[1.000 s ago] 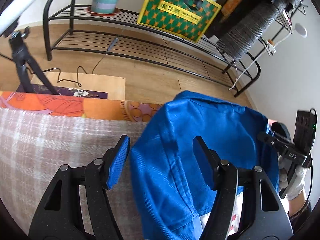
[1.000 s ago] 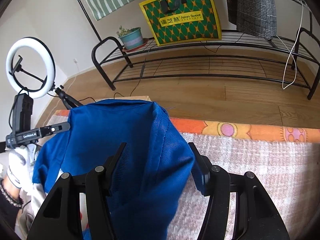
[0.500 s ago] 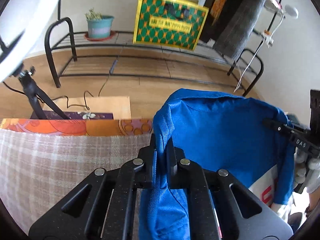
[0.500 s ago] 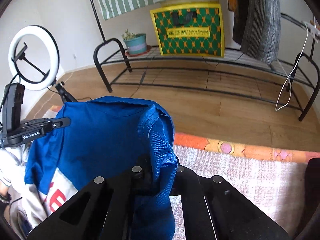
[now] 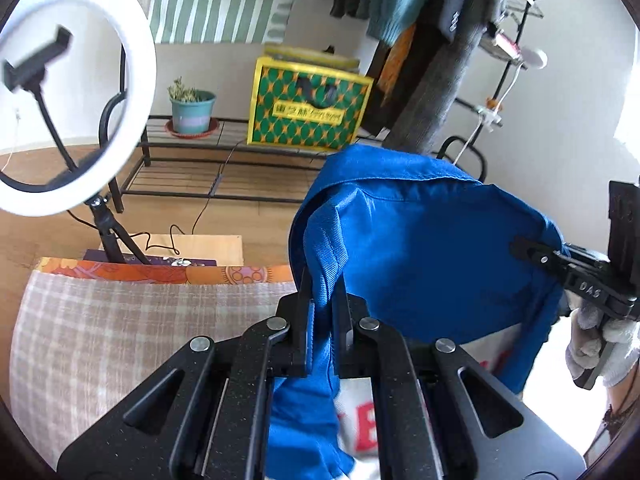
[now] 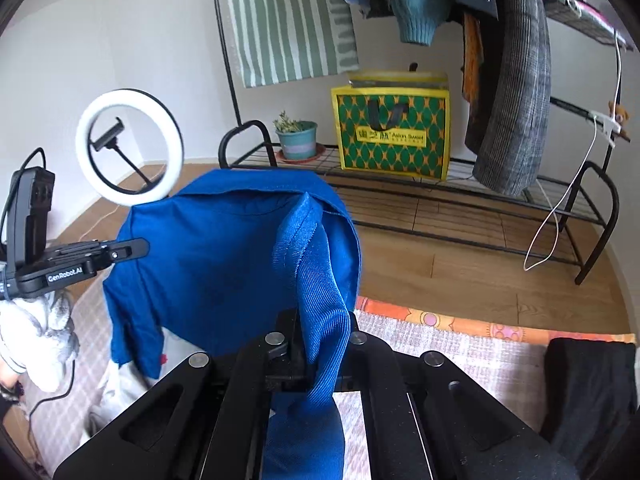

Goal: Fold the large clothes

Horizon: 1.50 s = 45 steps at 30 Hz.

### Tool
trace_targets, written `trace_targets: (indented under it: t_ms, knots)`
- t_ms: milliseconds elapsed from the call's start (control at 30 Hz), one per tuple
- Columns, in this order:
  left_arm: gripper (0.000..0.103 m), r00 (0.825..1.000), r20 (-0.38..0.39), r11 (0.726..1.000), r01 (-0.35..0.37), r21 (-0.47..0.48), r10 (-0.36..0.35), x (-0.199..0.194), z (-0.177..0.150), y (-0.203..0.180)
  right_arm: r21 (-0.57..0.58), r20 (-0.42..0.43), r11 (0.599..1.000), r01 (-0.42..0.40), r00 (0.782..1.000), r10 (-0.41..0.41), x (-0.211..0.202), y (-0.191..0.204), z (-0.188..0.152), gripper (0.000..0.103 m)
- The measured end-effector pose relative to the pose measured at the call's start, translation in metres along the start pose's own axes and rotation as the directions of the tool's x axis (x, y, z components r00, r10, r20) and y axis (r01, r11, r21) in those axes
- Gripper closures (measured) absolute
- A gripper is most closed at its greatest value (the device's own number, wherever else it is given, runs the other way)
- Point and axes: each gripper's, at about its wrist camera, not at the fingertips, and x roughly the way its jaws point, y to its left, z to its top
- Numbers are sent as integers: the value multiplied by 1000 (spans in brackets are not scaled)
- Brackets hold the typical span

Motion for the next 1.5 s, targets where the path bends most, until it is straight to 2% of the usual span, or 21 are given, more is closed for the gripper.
trace_targets:
  t_ms: [167, 400, 600, 800, 1000, 1100, 1200, 1267, 1500]
  knots:
    - [99, 999, 37, 999, -1, 47, 0, -59, -6, -28, -18, 26, 1000, -4, 1000, 4, -53, 23, -4, 101]
    - [99, 997, 74, 998, 10, 55, -14, -139, -32, -59, -64, 31, 998, -10, 999, 12, -123, 55, -28, 101]
    - [99, 997, 79, 996, 13, 85, -20, -195, -74, -83, -87, 22, 996, -6, 1000, 8, -168, 72, -68, 101]
    - [99, 998, 62, 995, 19, 103, -25, -236, -134, -98, -116, 12, 993, 11, 1000, -10, -197, 90, -118, 101]
    - [99, 1000, 14, 990, 13, 142, -15, -254, -206, -107, -206, -1, 978, 39, 999, -40, -214, 117, -179, 101]
    - [99, 999, -31, 988, 19, 156, -14, -253, -237, -107, -213, 1, 976, 49, 999, -50, -219, 121, -204, 101]
    - [99, 999, -52, 980, -4, 197, 14, -253, -266, -108, -215, 27, 975, 63, 998, -59, -227, 121, -224, 101]
    - [99, 997, -70, 970, -22, 242, 41, -251, -285, -110, -229, 46, 970, 83, 996, -74, -230, 121, -235, 101]
    - [91, 983, -129, 910, -68, 409, 131, -244, -341, -115, -339, -2, 934, 111, 993, -118, -229, 128, -269, 99]
